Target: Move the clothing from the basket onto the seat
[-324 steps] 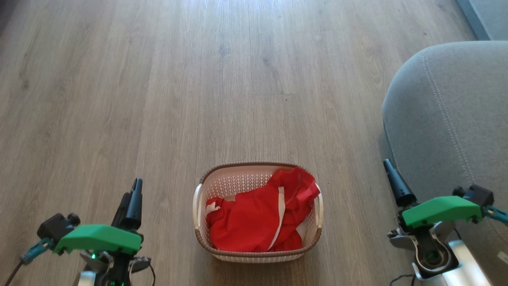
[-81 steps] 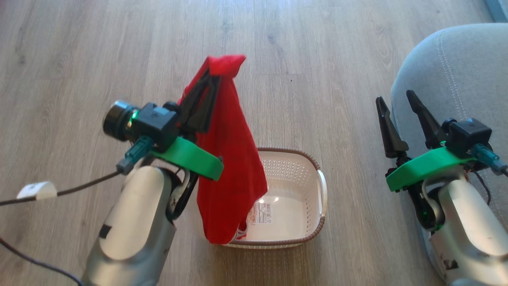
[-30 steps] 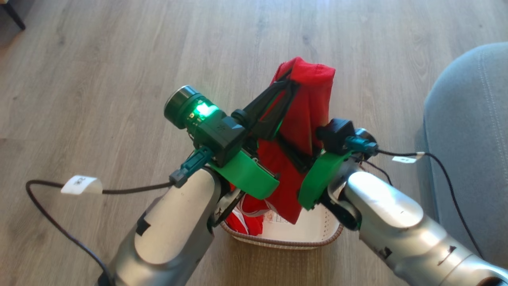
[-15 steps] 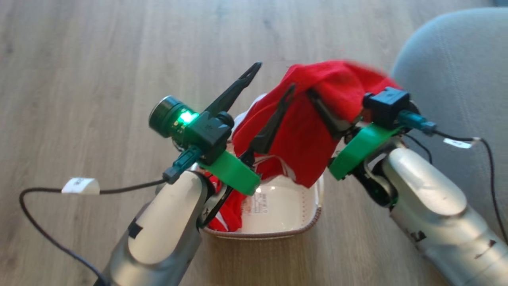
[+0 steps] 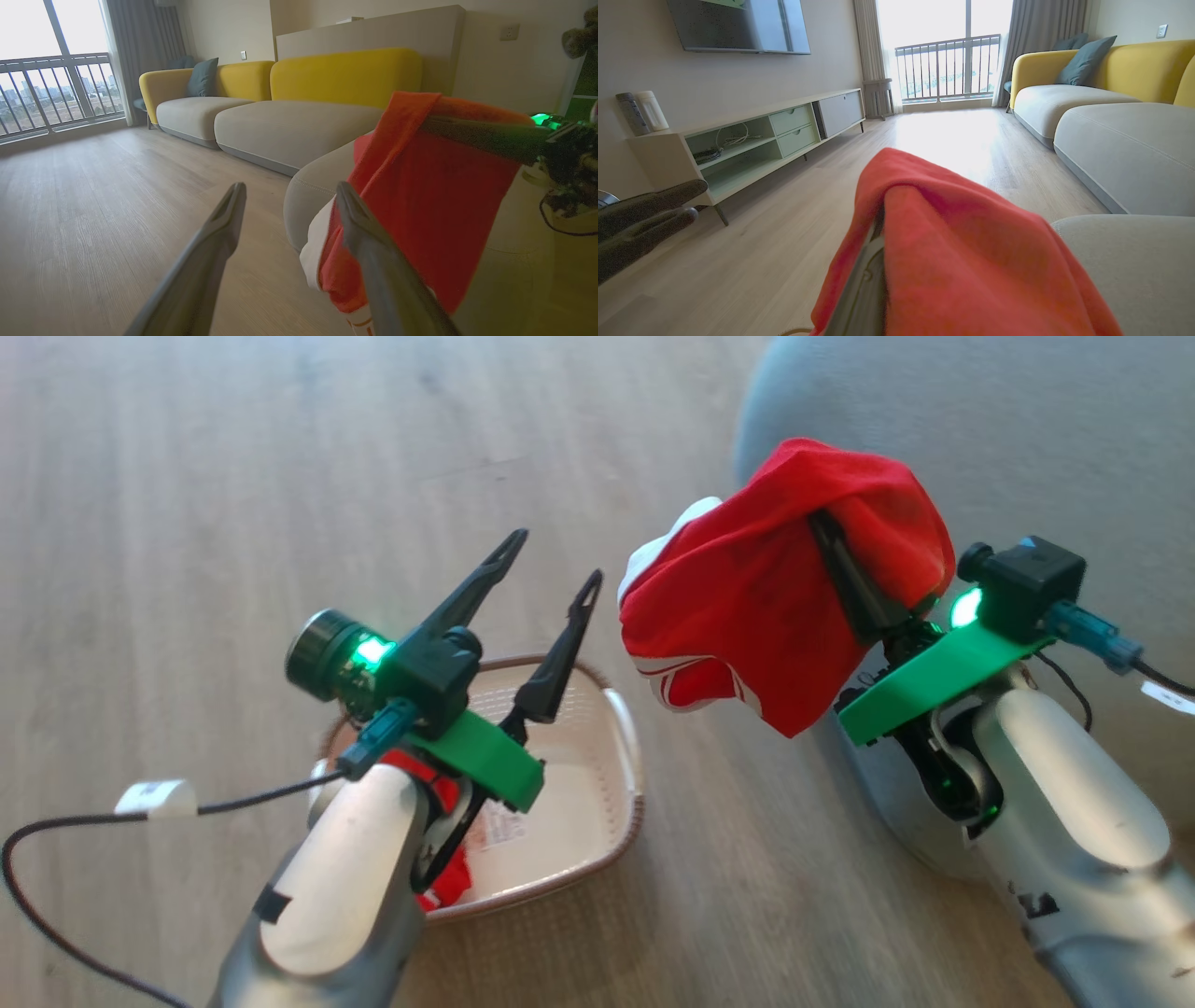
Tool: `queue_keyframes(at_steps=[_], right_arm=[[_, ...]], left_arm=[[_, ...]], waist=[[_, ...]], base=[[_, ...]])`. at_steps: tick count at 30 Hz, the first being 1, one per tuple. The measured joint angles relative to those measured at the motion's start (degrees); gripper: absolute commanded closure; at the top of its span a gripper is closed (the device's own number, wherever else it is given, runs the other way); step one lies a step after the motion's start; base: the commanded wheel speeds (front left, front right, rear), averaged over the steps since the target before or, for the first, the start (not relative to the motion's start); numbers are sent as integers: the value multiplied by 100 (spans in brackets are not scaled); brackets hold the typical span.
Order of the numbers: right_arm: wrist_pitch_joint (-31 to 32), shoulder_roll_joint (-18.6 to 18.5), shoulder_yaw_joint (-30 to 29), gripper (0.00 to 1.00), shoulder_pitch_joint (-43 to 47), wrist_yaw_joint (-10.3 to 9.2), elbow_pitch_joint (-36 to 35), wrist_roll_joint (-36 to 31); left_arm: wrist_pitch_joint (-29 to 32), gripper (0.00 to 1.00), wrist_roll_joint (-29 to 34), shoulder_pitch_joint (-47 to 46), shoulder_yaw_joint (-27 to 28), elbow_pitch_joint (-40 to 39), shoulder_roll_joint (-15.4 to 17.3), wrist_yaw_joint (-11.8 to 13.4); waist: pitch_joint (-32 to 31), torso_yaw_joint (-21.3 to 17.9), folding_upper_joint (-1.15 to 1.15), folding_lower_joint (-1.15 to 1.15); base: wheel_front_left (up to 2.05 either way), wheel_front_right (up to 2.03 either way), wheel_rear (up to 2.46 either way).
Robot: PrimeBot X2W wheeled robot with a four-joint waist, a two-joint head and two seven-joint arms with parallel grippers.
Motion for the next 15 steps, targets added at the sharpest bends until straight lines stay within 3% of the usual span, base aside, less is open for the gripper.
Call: queue_keyframes(at_steps=[11,15], right_arm=[[0,89,-488,100,382,0,-335,-7],[-1,96,-972,100,639,0,-517,-62]], left_arm=[[0,0,148,222,431,8,45,-49],[0,0,159,221,422,10,32,-69]], waist=[[91,-1187,0,-1],[188,-1491,0,-1]], base=[[0,0,0],[0,0,0]])
